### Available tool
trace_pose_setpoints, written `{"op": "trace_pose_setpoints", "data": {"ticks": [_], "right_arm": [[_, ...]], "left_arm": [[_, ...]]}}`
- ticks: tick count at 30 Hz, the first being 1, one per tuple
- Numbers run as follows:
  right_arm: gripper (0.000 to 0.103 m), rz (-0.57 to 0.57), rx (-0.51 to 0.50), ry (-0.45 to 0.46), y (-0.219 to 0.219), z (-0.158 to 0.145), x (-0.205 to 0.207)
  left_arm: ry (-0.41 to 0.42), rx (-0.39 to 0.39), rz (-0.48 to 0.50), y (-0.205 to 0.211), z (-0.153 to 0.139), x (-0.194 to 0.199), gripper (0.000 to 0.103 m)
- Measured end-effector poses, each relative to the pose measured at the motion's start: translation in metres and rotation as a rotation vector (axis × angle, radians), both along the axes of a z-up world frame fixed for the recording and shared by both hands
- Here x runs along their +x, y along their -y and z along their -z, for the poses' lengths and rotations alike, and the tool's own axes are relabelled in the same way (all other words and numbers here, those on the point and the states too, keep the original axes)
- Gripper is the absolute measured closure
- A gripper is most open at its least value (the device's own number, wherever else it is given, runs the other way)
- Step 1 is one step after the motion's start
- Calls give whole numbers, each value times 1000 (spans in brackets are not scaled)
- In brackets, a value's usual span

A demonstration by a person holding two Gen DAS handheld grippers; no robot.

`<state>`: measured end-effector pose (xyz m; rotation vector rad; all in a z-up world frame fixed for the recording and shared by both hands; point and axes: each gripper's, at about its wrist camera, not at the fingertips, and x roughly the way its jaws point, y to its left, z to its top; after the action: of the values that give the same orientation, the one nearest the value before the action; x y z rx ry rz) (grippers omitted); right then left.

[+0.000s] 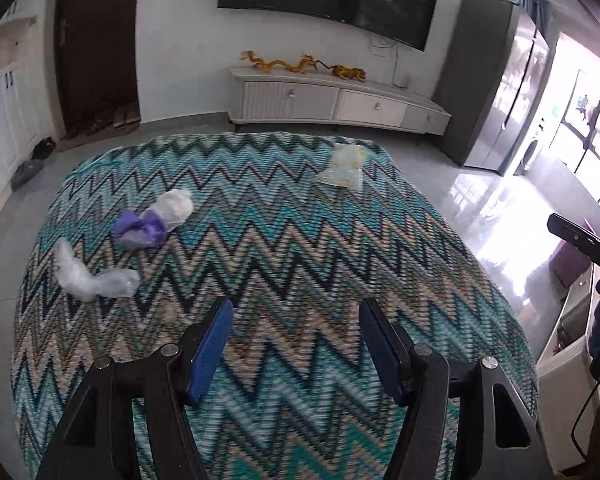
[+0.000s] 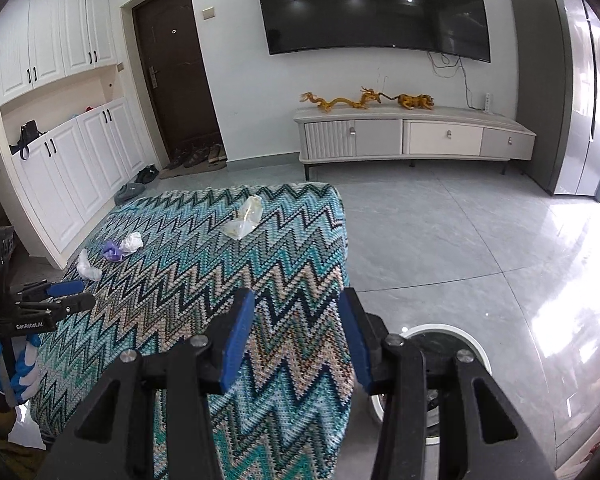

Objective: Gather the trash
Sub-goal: 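Move both tools back over the ottoman toward the purple bag and wrapper, then grasp the purple bag with the left tool while the right tool grasps the clear printed wrapper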

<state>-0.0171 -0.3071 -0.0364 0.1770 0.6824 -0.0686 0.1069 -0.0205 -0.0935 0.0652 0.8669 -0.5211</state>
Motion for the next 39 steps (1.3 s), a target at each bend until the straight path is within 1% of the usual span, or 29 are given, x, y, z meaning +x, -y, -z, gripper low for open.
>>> {"op": "trace_pose_setpoints", "data": {"ticks": [3,4,5,8,13,15,18,20,25,28,30,32,33,35,39], "right_arm": [[60,-30,4,-9,-12,0,17],[60,-40,8,-12,-15,2,24],[60,-53,14,-15,-19,3,31],[60,-85,27,-27,-28,7,54],[60,-135,39,-52,-42,20,98],[60,-154,49,-62,-46,25,114],[60,-200,68,-73,-57,34,132],[60,-237,68,-86,-69,41,146],[60,-299,65,-105,-96,56,175],[60,-301,74,-110,-103,63,187],[60,-280,79,-117,-101,68,193],[60,-247,81,-125,-95,73,198],[60,-227,88,-130,-90,76,201],[60,-187,113,-136,-77,81,207],[60,-128,154,-143,-57,91,226]], "left_arm": [[6,7,-53,-28,-3,22,33],[7,12,-63,-33,-5,29,28],[7,18,-69,-38,-6,37,26],[1,39,-67,-44,-9,62,26],[-48,89,-49,-47,0,115,26],[-59,86,-65,-50,3,131,26],[-54,55,-90,-59,6,143,26],[-65,54,-112,-64,13,148,26],[-104,116,-126,-66,42,161,26],[-121,127,-133,-66,54,170,26],[-127,131,-143,-65,62,176,30],[-144,121,-142,-65,68,181,42],[-149,106,-140,-65,71,184,46],[-157,82,-135,-65,76,187,56],[-140,60,-135,-61,79,187,60]]}}
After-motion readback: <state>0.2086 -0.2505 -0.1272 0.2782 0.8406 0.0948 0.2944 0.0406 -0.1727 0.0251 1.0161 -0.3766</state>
